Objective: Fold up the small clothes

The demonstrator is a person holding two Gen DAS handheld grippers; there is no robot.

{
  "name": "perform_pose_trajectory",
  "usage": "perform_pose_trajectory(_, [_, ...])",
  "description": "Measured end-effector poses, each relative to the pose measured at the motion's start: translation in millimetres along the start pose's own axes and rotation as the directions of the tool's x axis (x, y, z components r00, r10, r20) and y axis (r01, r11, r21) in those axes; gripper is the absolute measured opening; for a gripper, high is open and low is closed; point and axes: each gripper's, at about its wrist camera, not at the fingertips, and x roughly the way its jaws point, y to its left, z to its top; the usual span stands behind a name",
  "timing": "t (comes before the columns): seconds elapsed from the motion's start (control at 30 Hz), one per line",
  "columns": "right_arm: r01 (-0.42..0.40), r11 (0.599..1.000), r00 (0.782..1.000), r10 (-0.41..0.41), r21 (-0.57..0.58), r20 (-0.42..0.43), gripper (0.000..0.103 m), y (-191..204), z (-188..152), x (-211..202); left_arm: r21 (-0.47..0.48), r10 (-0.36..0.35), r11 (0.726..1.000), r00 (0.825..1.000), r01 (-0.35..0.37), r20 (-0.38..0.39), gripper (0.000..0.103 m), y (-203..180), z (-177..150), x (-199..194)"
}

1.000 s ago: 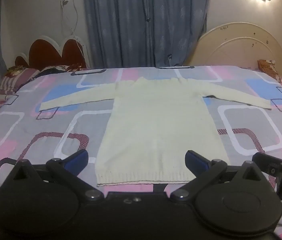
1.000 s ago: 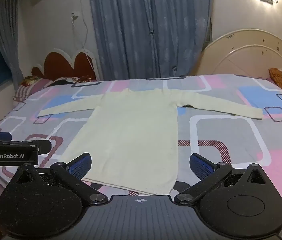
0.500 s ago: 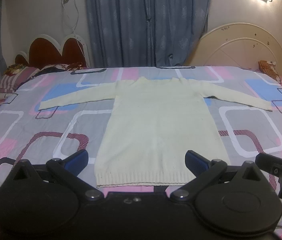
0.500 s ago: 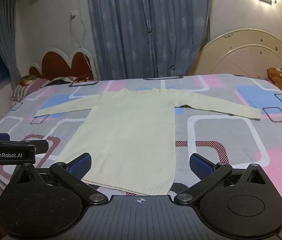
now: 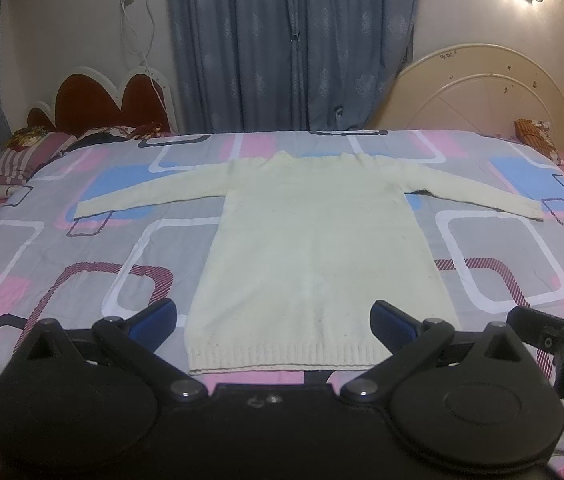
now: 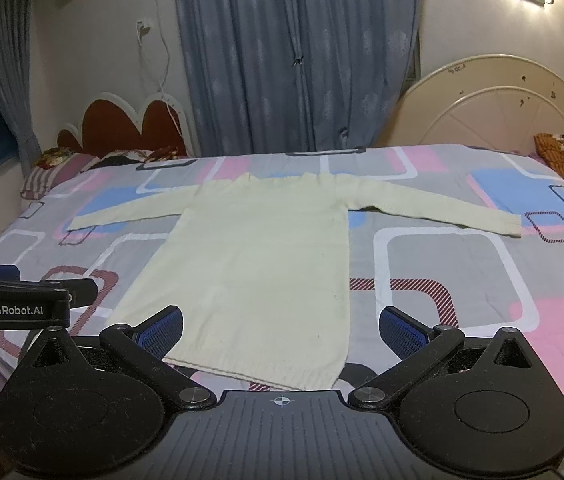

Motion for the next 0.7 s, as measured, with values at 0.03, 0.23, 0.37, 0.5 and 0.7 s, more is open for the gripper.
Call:
perform_pose_trajectory(0.03, [-0.001, 1.0, 1.0, 0.001, 0.0, 0.0, 0.103, -0.2, -0.1, -0.1, 0.0, 0.0, 1.0, 1.0, 0.0, 0.0, 0.103, 0.0, -0.1, 0.0])
perform_pose_trajectory(0.23, [0.001, 1.0, 1.0, -0.001, -0.001, -0.001, 0.103, 0.1, 0.6, -0.1, -0.001, -0.003, 1.0, 1.0, 0.003, -0.003, 0.103, -0.1, -0.2, 0.3])
perform_pose_trajectory(0.37, [0.002, 1.0, 1.0, -0.002, 0.003, -0.001, 0.103, -0.8, 0.7, 0.3, 0.002, -0.006, 1.0, 1.0, 0.006, -0.006, 0.103, -0.3, -1.3, 3.7])
perform_pose_trajectory(0.5, [0.005, 1.0, 1.0, -0.005, 0.003, -0.003, 0.103, -2.0, 1.3, 1.5, 0.002, -0.006, 1.0, 1.0, 0.006, -0.006, 0.103, -0.4, -1.3, 3.8])
perform_pose_trajectory(0.7, [0.003, 1.0, 1.0, -0.003, 0.003, -0.004, 0.103, -2.4, 1.6, 1.6, 0.001, -0.008, 1.0, 1.0, 0.008, -0.006, 0.103, -0.6, -1.9, 4.5])
